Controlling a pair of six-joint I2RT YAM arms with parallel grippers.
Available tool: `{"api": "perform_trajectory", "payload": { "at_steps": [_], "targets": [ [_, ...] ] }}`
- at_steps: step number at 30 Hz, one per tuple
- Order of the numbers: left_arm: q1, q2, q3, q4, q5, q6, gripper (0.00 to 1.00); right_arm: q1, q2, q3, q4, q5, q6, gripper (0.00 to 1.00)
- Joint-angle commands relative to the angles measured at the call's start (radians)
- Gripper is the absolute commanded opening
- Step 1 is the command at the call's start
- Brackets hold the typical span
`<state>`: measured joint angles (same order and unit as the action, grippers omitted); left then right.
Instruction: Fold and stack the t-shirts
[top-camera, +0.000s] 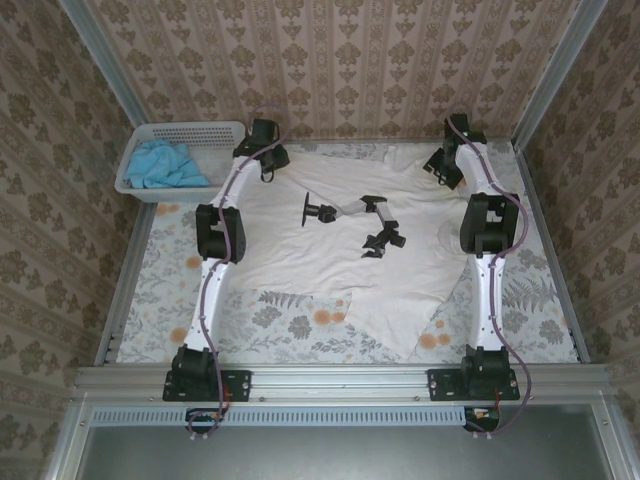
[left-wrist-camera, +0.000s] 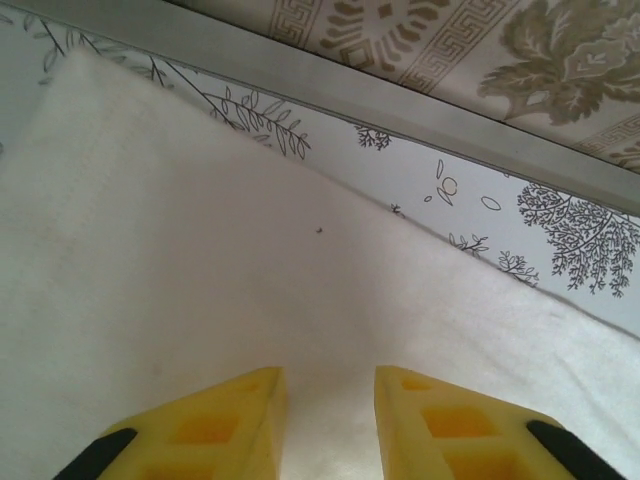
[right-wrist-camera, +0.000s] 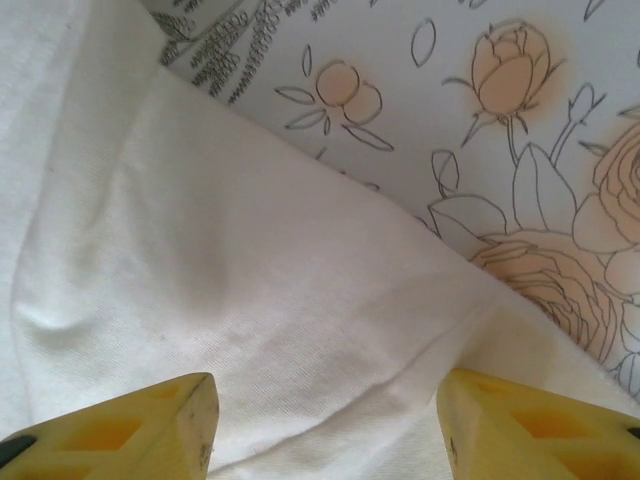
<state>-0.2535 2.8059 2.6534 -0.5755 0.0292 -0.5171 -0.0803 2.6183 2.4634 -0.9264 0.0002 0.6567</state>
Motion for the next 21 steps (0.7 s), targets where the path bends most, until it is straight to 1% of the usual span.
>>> {"api": "perform_trajectory", "payload": {
  "at_steps": [1, 3, 5, 6, 7, 8, 10, 12, 14, 16, 18, 20, 21],
  "targets": [
    [-0.014, -0.080, 0.023, -0.034, 0.026, 0.044, 0.45, -0.003, -0.012, 0.116, -0.148, 0.012, -0.035, 0.67],
    [-0.030, -0.142, 0.006, -0.039, 0.043, 0.057, 0.55, 0.003, -0.069, 0.134, -0.171, 0.027, -0.051, 0.73],
    [-0.049, -0.218, -0.031, -0.040, 0.051, 0.068, 0.62, 0.015, -0.151, 0.111, -0.190, 0.053, -0.074, 0.79],
    [-0.062, -0.268, -0.058, -0.041, 0.050, 0.073, 0.66, 0.024, -0.210, 0.070, -0.191, 0.063, -0.087, 0.81],
    [-0.076, -0.323, -0.095, -0.040, 0.043, 0.078, 0.70, 0.035, -0.284, -0.005, -0.169, 0.068, -0.100, 0.82],
    [-0.089, -0.371, -0.136, -0.033, 0.037, 0.082, 0.73, 0.044, -0.357, -0.104, -0.125, 0.069, -0.105, 0.83],
    [-0.125, -0.491, -0.242, -0.013, 0.009, 0.097, 0.81, 0.057, -0.543, -0.376, 0.024, 0.049, -0.109, 0.86],
    [-0.164, -0.600, -0.365, 0.005, -0.012, 0.104, 0.84, 0.059, -0.735, -0.611, 0.120, 0.035, -0.094, 0.88],
    [-0.196, -0.727, -0.503, 0.024, -0.032, 0.100, 0.87, 0.062, -0.917, -0.829, 0.197, -0.013, -0.078, 0.89],
    [-0.255, -0.879, -0.695, 0.068, -0.089, 0.093, 0.91, 0.078, -1.119, -1.063, 0.289, -0.058, -0.041, 0.89],
    [-0.296, -1.031, -0.895, 0.104, -0.168, 0.071, 0.90, 0.099, -1.303, -1.270, 0.362, -0.098, 0.018, 0.88],
    [-0.329, -1.187, -1.117, 0.157, -0.217, 0.038, 0.85, 0.130, -1.466, -1.444, 0.383, -0.146, 0.064, 0.86],
    [-0.343, -1.266, -1.220, 0.161, -0.246, 0.017, 0.82, 0.149, -1.532, -1.514, 0.379, -0.165, 0.087, 0.83]
  ]
}}
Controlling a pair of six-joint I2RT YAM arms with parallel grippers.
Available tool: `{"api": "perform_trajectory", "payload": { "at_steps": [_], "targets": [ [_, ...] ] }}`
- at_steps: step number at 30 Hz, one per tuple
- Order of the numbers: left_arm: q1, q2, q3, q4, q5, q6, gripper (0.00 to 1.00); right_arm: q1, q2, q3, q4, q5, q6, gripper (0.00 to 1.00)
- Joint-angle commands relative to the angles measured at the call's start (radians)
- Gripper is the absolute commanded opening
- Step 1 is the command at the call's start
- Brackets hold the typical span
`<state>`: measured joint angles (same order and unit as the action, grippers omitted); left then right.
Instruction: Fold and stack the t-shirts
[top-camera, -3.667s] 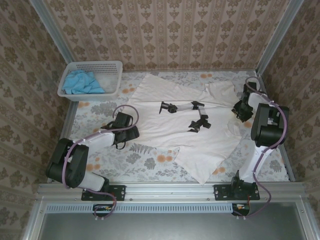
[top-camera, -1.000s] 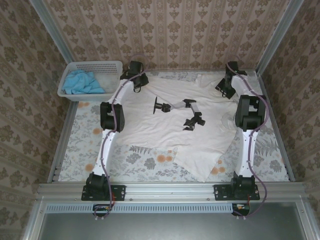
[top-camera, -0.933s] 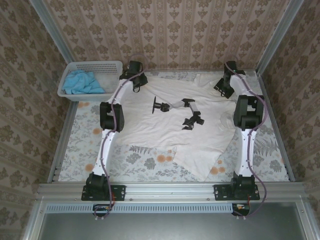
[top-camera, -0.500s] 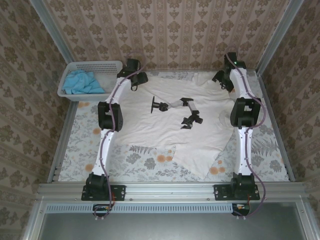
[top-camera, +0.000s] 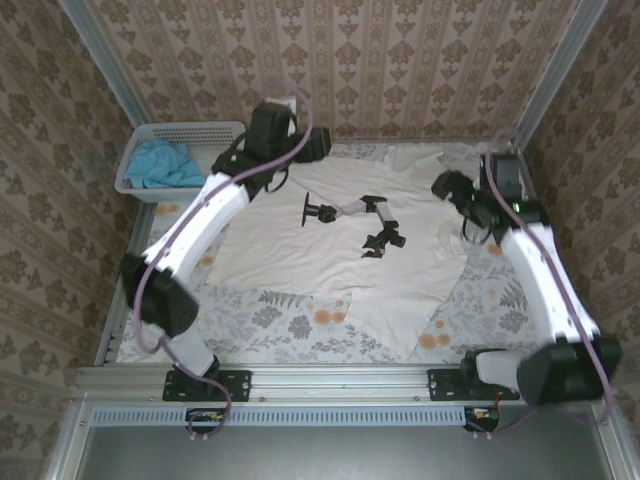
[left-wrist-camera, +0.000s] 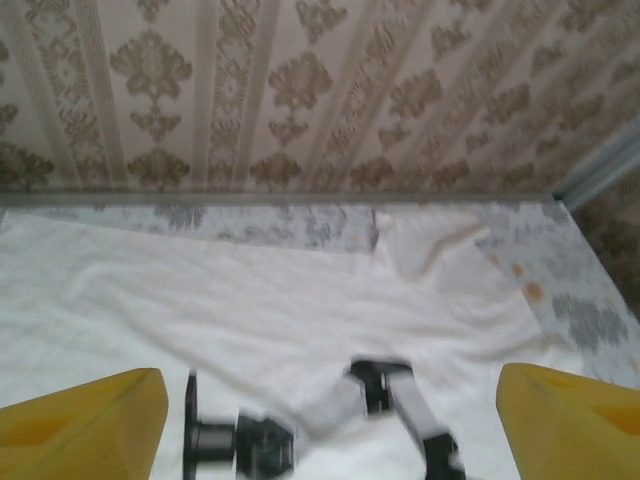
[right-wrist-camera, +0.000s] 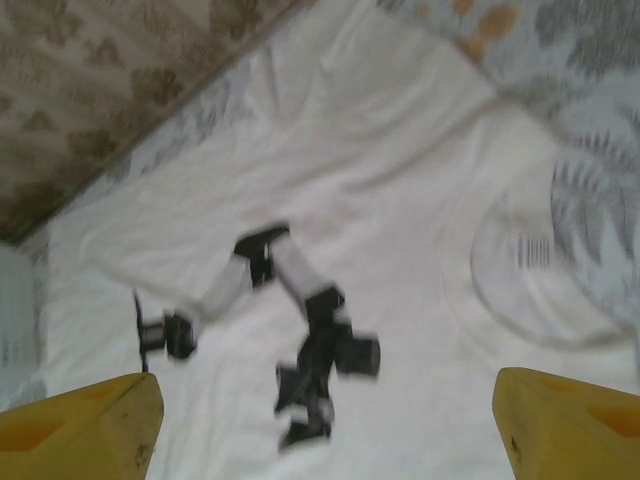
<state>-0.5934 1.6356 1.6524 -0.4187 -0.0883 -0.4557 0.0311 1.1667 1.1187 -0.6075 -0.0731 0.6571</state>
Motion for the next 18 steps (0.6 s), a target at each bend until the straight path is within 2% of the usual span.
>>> {"api": "perform_trajectory", "payload": {
  "at_steps": [1, 5, 7, 9, 10, 13, 15, 18],
  "targets": [
    [-0.011, -0.171, -0.317, -0.009, -0.154, -0.073, 0.77, 0.066, -0.135, -0.224, 0.029, -0.102, 0.100, 0.80],
    [0.003, -0.411, -0.607, -0.137, -0.193, -0.162, 0.60, 0.226, -0.243, -0.368, -0.101, -0.152, 0.112, 0.72],
    [0.037, -0.530, -0.738, -0.207, -0.158, -0.200, 0.53, 0.313, -0.241, -0.418, -0.149, -0.206, 0.130, 0.64],
    [0.073, -0.622, -0.844, -0.266, -0.152, -0.227, 0.52, 0.455, -0.241, -0.462, -0.146, -0.159, 0.187, 0.62],
    [0.109, -0.679, -0.898, -0.305, -0.154, -0.243, 0.50, 0.544, -0.238, -0.483, -0.132, -0.130, 0.219, 0.62],
    [0.252, -0.808, -1.021, -0.335, -0.100, -0.250, 0.48, 0.716, -0.193, -0.514, -0.117, -0.071, 0.292, 0.62],
    [0.322, -0.849, -1.079, -0.309, -0.064, -0.259, 0.48, 0.783, -0.168, -0.543, -0.090, -0.031, 0.338, 0.61],
    [0.376, -0.825, -1.102, -0.258, -0.021, -0.288, 0.47, 0.825, -0.164, -0.590, -0.077, 0.014, 0.411, 0.53]
  ]
}}
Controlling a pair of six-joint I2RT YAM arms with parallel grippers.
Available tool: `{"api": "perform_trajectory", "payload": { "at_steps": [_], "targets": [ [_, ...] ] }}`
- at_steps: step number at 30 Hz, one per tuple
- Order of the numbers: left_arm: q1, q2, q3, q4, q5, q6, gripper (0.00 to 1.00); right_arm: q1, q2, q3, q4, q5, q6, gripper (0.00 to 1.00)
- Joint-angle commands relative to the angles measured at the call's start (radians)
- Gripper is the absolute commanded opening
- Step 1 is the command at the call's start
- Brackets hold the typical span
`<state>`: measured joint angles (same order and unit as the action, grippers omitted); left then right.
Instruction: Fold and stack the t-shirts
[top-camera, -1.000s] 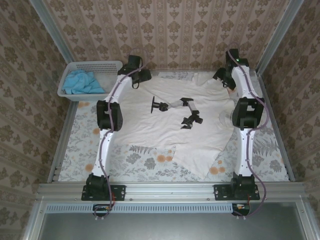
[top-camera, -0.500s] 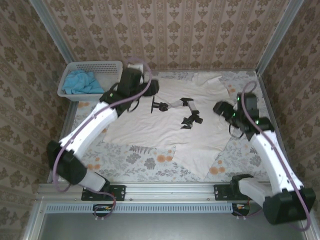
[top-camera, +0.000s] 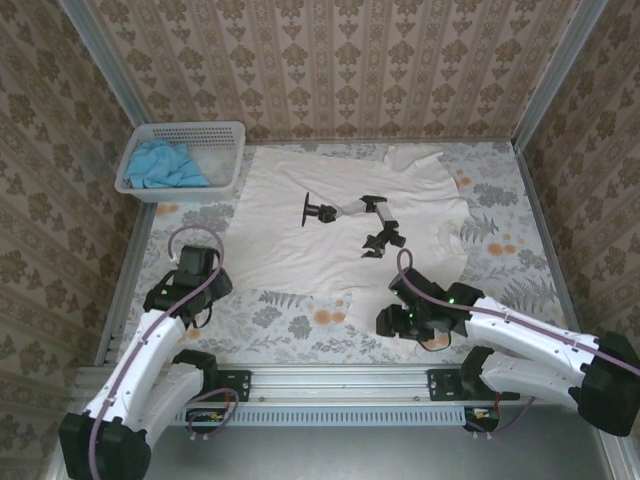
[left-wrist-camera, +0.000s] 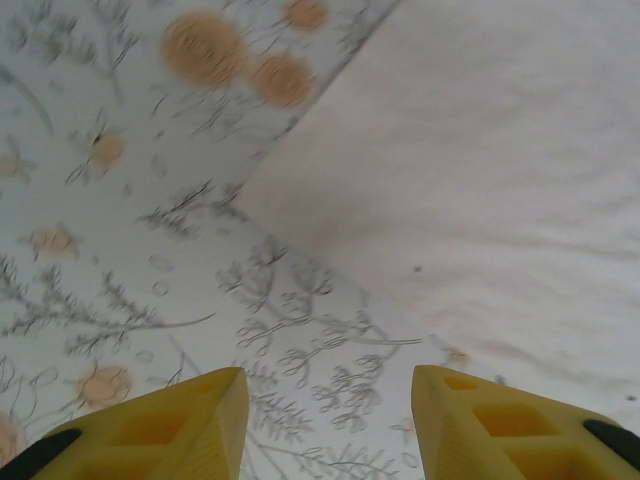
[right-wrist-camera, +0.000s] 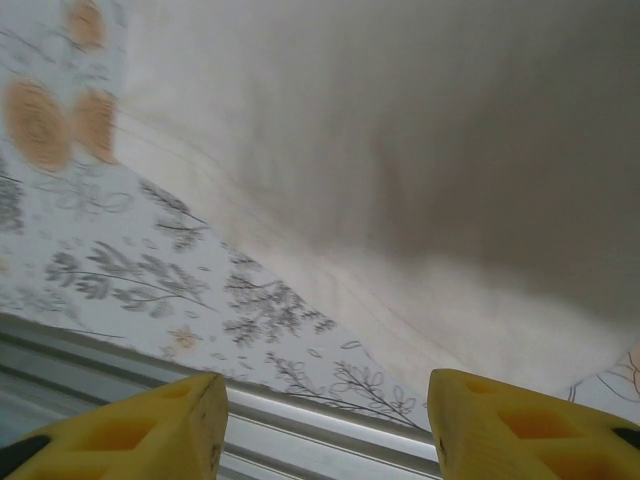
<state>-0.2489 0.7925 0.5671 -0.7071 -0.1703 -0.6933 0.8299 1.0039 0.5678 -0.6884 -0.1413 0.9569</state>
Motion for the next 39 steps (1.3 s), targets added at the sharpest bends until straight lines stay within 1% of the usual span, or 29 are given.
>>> {"api": "perform_trajectory", "payload": {
  "at_steps": [1, 4, 6, 9, 11, 14, 17, 21, 22, 25, 28, 30, 32, 35, 39],
  "targets": [
    [0.041, 0.039, -0.023, 0.047, 0.063, -0.060, 0.47, 0.038, -0.014, -0.054, 0.000, 0.099, 0.133, 0.51],
    [0.087, 0.103, -0.049, 0.097, 0.059, -0.072, 0.47, 0.060, -0.053, -0.076, -0.048, 0.149, 0.177, 0.49],
    [0.126, 0.138, -0.057, 0.124, 0.068, -0.082, 0.46, 0.062, -0.069, -0.082, -0.080, 0.149, 0.188, 0.49],
    [0.170, 0.168, -0.058, 0.164, 0.045, -0.084, 0.45, 0.068, -0.075, -0.081, -0.103, 0.137, 0.184, 0.49],
    [0.203, 0.193, -0.057, 0.200, 0.043, -0.075, 0.45, 0.073, -0.069, -0.097, -0.092, 0.127, 0.190, 0.50],
    [0.253, 0.265, -0.040, 0.250, 0.069, -0.066, 0.43, 0.081, -0.041, -0.122, -0.059, 0.092, 0.203, 0.50],
    [0.280, 0.333, -0.022, 0.300, 0.104, -0.057, 0.41, 0.092, -0.030, -0.132, -0.035, 0.093, 0.215, 0.50],
    [0.283, 0.408, -0.010, 0.349, 0.082, -0.064, 0.41, 0.092, -0.017, -0.143, -0.003, 0.095, 0.221, 0.51],
    [0.284, 0.423, -0.008, 0.364, 0.090, -0.065, 0.40, 0.093, -0.010, -0.144, 0.006, 0.093, 0.220, 0.51],
    [0.283, 0.453, 0.001, 0.402, 0.121, -0.066, 0.40, 0.094, 0.009, -0.144, 0.021, 0.079, 0.215, 0.51],
    [0.283, 0.465, 0.011, 0.406, 0.101, -0.051, 0.40, 0.095, 0.011, -0.144, 0.025, 0.065, 0.207, 0.52],
    [0.282, 0.464, 0.014, 0.407, 0.086, -0.044, 0.39, 0.097, 0.005, -0.147, 0.020, 0.063, 0.205, 0.53],
    [0.281, 0.471, 0.016, 0.417, 0.086, -0.040, 0.34, 0.098, -0.006, -0.152, 0.014, 0.060, 0.207, 0.54],
    [0.281, 0.496, 0.019, 0.425, 0.098, -0.035, 0.31, 0.101, -0.025, -0.151, 0.003, 0.064, 0.211, 0.53],
    [0.281, 0.511, 0.005, 0.442, 0.081, -0.037, 0.31, 0.104, -0.029, -0.149, -0.008, 0.066, 0.217, 0.52]
  ]
}}
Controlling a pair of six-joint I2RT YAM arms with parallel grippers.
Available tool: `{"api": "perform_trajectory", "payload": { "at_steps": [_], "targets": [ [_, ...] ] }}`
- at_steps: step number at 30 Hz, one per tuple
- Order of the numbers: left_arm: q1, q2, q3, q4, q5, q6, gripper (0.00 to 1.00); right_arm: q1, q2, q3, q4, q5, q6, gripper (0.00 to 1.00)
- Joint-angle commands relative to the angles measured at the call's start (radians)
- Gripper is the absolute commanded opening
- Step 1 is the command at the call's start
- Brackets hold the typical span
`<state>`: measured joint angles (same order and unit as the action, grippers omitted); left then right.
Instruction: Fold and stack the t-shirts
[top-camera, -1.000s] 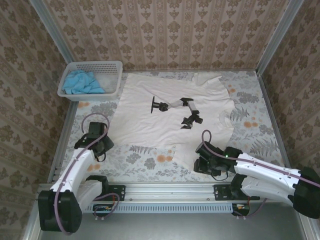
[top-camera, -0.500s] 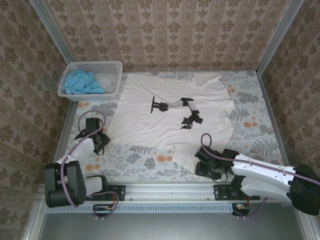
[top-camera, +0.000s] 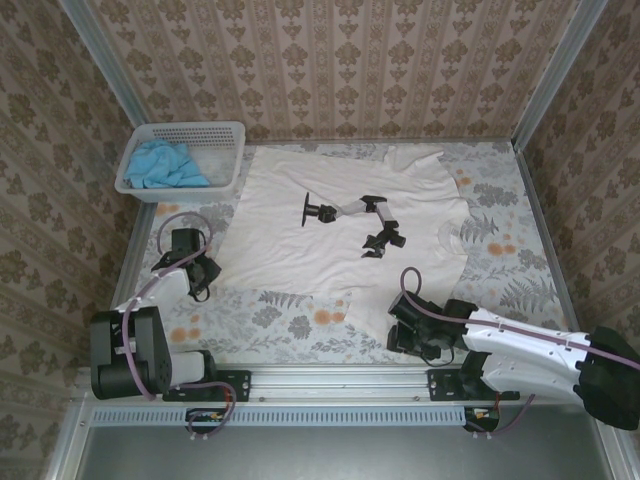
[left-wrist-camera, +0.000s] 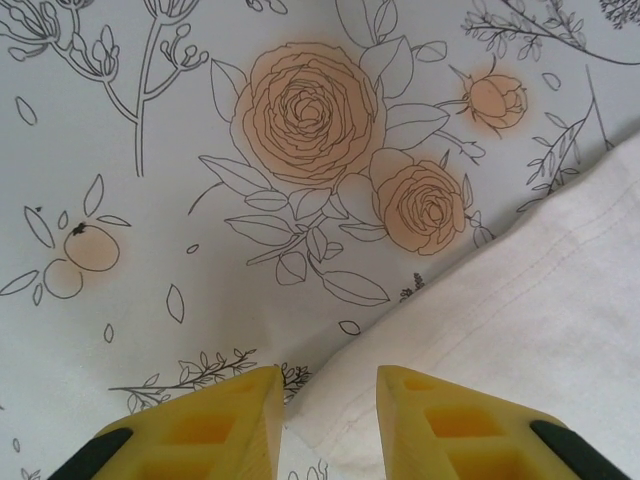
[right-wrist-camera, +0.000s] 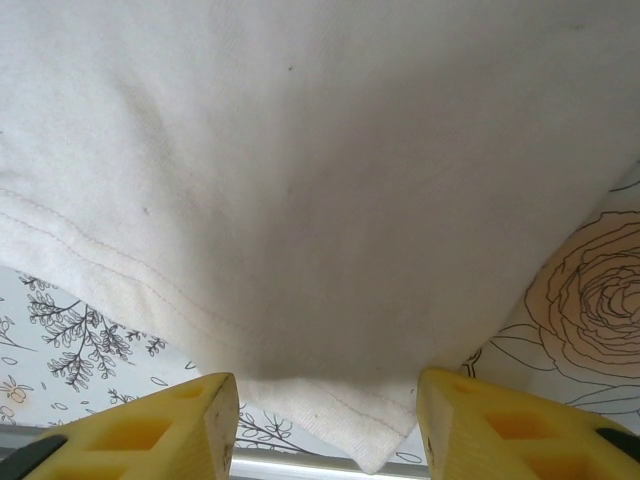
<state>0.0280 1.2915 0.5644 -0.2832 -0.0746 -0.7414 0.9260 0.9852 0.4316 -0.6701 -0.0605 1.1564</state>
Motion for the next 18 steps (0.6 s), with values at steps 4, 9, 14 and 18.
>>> {"api": "perform_trajectory", "payload": {
  "at_steps": [4, 9, 14, 18],
  "targets": [
    [0.004, 0.037, -0.001, 0.046, -0.005, 0.014, 0.30, 0.016, 0.014, -0.011, -0.011, -0.032, 0.017, 0.52],
    [0.007, 0.085, 0.006, 0.087, 0.036, 0.033, 0.30, 0.030, 0.040, -0.012, -0.001, -0.040, 0.025, 0.53],
    [0.011, 0.106, 0.008, 0.104, 0.035, 0.043, 0.26, 0.044, 0.044, -0.003, -0.030, -0.028, 0.035, 0.52],
    [0.009, 0.107, 0.006, 0.108, 0.033, 0.048, 0.17, 0.050, 0.032, 0.002, -0.067, -0.021, 0.039, 0.50]
  ]
}}
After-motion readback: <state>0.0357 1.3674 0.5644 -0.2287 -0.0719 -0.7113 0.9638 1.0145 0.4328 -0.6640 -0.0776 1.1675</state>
